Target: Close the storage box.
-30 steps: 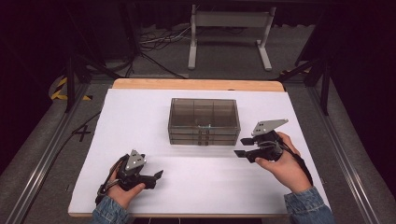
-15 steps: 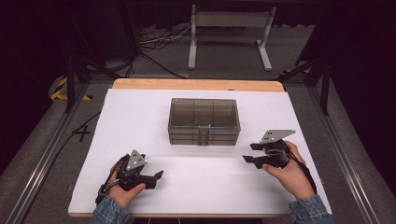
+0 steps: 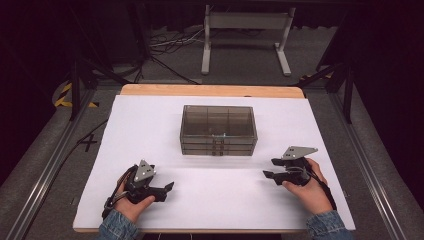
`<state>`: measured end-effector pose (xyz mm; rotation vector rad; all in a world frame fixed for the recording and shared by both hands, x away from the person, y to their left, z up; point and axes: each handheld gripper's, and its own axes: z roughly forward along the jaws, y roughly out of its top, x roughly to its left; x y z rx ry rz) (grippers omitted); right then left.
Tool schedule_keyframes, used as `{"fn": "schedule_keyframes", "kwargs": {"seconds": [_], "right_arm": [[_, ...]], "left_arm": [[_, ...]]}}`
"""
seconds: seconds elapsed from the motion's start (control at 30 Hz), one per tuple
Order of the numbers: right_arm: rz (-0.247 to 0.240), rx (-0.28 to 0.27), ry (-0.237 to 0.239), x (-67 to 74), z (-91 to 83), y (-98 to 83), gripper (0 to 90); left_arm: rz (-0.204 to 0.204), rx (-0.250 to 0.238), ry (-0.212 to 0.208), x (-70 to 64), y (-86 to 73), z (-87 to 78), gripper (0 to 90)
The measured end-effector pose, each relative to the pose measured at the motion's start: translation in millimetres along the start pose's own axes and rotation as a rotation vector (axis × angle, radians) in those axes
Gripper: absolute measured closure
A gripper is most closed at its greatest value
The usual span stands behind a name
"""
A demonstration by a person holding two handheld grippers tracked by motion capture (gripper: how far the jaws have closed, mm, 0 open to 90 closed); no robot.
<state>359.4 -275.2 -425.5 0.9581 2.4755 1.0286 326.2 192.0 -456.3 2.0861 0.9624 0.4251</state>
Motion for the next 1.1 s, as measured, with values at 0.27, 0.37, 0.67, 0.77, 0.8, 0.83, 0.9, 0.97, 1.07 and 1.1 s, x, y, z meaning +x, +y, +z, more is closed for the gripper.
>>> {"fn": "schedule_keyframes", "kwargs": {"seconds": [0.27, 0.37, 0.67, 0.77, 0.8, 0.83, 0.9, 0.97, 1.07, 1.1], "right_arm": [[0.008, -0.011, -0.024, -0.5, 1.6, -9.7, 39.9], [0.013, -0.022, -0.035, -1.4, 1.6, -11.8, 38.4], [-0.001, -0.007, -0.016, -0.5, 15.3, -18.8, 10.9], [0.013, 0.021, -0.062, -0.1, 18.5, -18.0, 0.3], [0.011, 0.02, -0.062, 0.1, 18.5, -18.1, 0.3], [0.012, 0.021, -0.062, 0.1, 18.5, -18.1, 0.3], [0.013, 0.021, -0.06, -0.1, 18.5, -18.1, 0.3], [0.013, 0.021, -0.06, -0.2, 18.5, -18.1, 0.3], [0.013, 0.021, -0.06, -0.3, 18.4, -18.1, 0.3], [0.013, 0.021, -0.06, -0.2, 18.4, -18.1, 0.3]], "left_arm": [[0.001, 0.002, 0.001, 0.5, -0.3, 0.7, 10.6], [0.001, 0.002, 0.003, 0.5, -0.4, 1.0, 10.6], [-0.001, 0.006, 0.007, 1.2, -0.7, 1.7, 10.6], [-0.005, 0.007, 0.003, 0.8, -1.0, 2.3, 10.6], [-0.007, 0.003, 0.005, 0.5, -1.2, 2.4, 10.6], [0.0, 0.0, 0.012, 0.8, -1.1, 2.2, 10.6], [-0.003, 0.002, 0.007, 1.0, -1.1, 2.1, 10.6], [-0.002, 0.002, 0.01, 1.0, -1.2, 2.2, 10.6], [-0.001, 0.008, 0.003, 0.9, -1.1, 2.2, 10.5], [-0.001, 0.008, 0.003, 0.9, -1.1, 2.2, 10.5]]}}
